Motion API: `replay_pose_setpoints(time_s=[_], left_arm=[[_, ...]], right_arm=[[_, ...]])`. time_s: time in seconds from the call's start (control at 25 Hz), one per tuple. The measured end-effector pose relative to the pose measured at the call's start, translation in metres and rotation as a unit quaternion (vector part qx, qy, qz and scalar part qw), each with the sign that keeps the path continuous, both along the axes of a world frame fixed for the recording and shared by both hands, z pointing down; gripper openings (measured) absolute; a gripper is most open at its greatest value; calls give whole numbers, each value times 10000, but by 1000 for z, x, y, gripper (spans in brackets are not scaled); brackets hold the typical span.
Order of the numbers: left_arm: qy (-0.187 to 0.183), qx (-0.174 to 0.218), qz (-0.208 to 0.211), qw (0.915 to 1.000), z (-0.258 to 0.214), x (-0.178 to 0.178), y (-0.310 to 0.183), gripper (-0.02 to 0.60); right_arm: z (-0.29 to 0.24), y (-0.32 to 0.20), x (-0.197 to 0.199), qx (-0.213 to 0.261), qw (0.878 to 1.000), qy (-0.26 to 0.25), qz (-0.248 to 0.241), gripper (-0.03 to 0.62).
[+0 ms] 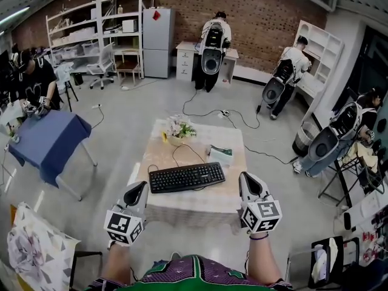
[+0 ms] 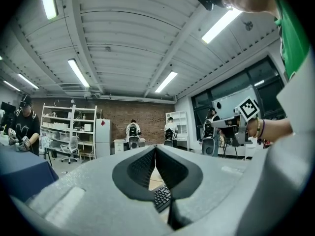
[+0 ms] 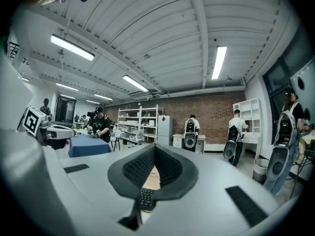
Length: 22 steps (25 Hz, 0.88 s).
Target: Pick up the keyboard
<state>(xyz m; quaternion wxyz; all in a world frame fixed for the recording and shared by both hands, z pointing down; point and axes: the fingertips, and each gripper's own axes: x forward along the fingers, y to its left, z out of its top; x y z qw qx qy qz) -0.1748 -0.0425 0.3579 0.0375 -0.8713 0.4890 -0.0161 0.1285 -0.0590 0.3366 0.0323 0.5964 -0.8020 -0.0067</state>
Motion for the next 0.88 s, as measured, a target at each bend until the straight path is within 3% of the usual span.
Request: replay_pose_setpoints(time_s=[0.44, 0.88], left_arm=[[210, -181, -78, 9996, 15, -38, -49, 18], [289, -326, -133, 9990, 28, -22, -87, 17]], right_arm=[[3, -44, -30, -79, 9998, 174, 28, 2], [14, -91, -19, -103, 9999, 58, -33, 2]])
